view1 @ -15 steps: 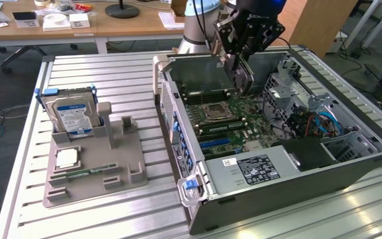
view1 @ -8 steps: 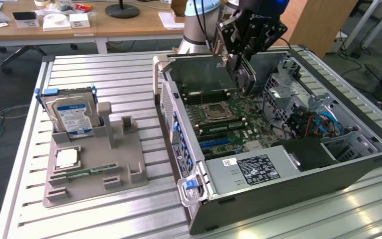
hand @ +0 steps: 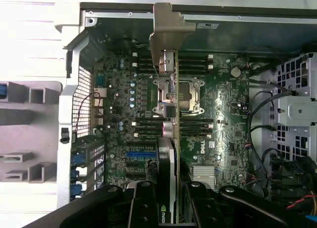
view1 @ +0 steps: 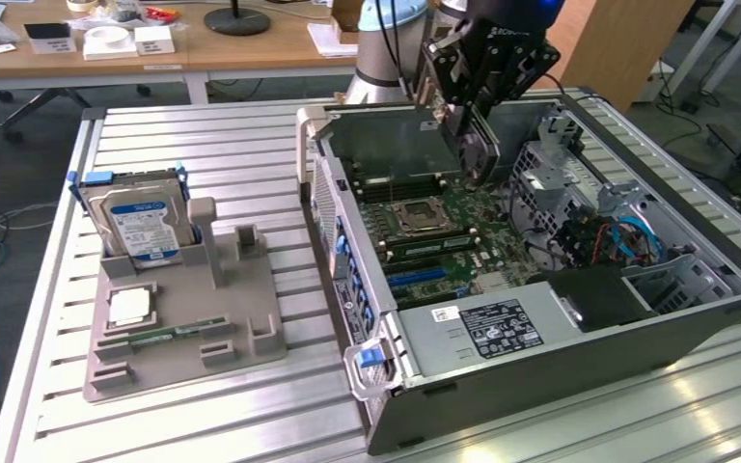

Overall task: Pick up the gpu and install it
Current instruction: 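Pick up the gpu and move the gpu toward the slot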

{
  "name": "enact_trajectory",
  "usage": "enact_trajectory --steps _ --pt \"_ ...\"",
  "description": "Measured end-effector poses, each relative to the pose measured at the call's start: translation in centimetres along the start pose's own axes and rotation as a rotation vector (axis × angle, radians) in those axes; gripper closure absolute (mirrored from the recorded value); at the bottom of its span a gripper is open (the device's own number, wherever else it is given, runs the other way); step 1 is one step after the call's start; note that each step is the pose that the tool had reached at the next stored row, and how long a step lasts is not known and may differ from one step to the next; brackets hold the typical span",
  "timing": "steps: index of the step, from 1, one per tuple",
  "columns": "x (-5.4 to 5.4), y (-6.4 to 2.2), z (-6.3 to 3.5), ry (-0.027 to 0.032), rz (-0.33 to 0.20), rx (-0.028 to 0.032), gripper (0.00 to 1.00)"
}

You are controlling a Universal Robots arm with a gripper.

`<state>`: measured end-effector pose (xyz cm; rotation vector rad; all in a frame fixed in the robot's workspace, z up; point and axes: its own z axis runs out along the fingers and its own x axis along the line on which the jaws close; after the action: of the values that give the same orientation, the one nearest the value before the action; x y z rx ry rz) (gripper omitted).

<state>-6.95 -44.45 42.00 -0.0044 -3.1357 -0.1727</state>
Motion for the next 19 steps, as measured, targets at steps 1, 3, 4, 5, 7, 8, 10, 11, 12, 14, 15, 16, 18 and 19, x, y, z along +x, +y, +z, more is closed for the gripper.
enact_trajectory --steps 1,3,4,5,7,8,10,11,12,14,15,16,18,19 --pt "-0.1 0.00 0.00 0.0000 0.000 0.0000 0.73" --pt "-0.4 0.00 0.00 0.0000 0.000 0.0000 0.73" --pt "-0.6 0.00 0.00 0.0000 0.000 0.0000 0.73" --pt "-0.7 0.00 0.00 0.0000 0.000 0.0000 0.73" --pt "-1.1 0.00 0.00 0.0001 0.000 0.0001 0.73" --pt "-1.2 0.00 0.00 0.0001 0.000 0.0000 0.73" --pt "-1.6 0.00 0.00 0.0000 0.000 0.0000 0.73" --pt "-1.7 0.00 0.00 0.0000 0.000 0.0000 0.73" --pt "-1.9 0.00 0.01 0.0000 0.000 0.0000 0.73" --pt "-2.3 0.00 0.01 0.0000 0.000 0.0000 0.73" --pt "-2.4 0.00 0.01 0.0000 0.000 0.0000 0.73" --pt "-2.5 0.00 0.01 0.0001 0.000 0.0001 0.73" --pt "-2.5 0.00 0.01 0.0000 0.000 0.0000 0.73" --pt "-2.5 0.00 0.01 0.0000 0.000 0.0000 0.73"
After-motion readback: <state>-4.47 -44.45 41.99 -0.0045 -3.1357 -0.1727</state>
